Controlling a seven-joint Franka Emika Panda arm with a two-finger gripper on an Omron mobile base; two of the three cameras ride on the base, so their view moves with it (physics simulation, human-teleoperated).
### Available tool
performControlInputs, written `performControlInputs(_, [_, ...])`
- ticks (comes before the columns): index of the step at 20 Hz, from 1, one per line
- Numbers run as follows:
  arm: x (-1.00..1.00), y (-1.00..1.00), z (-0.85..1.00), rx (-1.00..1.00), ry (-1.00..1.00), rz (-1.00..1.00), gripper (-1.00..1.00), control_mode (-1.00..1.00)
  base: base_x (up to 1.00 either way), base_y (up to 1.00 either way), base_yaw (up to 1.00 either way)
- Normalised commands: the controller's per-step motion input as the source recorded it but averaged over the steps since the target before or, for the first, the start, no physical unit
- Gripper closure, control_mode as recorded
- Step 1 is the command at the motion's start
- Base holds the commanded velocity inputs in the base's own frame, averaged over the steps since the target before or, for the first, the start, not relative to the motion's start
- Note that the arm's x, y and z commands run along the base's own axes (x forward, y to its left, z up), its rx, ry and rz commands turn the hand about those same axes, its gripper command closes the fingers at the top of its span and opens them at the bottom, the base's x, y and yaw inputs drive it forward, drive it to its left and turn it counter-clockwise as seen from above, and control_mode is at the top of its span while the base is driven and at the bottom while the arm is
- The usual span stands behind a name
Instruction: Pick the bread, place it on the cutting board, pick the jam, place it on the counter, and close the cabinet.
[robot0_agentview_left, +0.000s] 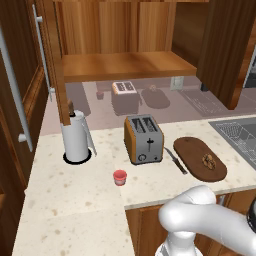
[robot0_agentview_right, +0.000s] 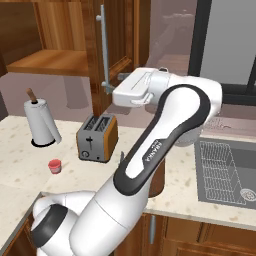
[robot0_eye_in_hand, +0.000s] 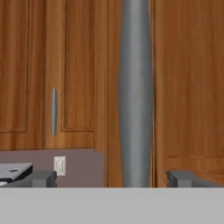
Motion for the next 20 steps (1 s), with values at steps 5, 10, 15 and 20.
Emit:
performControlInputs(5, [0.0, 0.15, 0.0, 0.0, 0.01, 0.0, -1.0, -1.0, 0.0, 0.0, 0.0])
performControlInputs(10, [0.0, 0.0, 0.1, 0.03, 0.01, 0.0, -1.0, -1.0, 0.0, 0.0, 0.0])
performControlInputs(15, [0.0, 0.0, 0.01, 0.01, 0.0, 0.0, -1.0, -1.0, 0.0, 0.0, 0.0])
performControlInputs(20, [0.04, 0.0, 0.0, 0.0, 0.0, 0.0, -1.0, -1.0, 0.0, 0.0, 0.0])
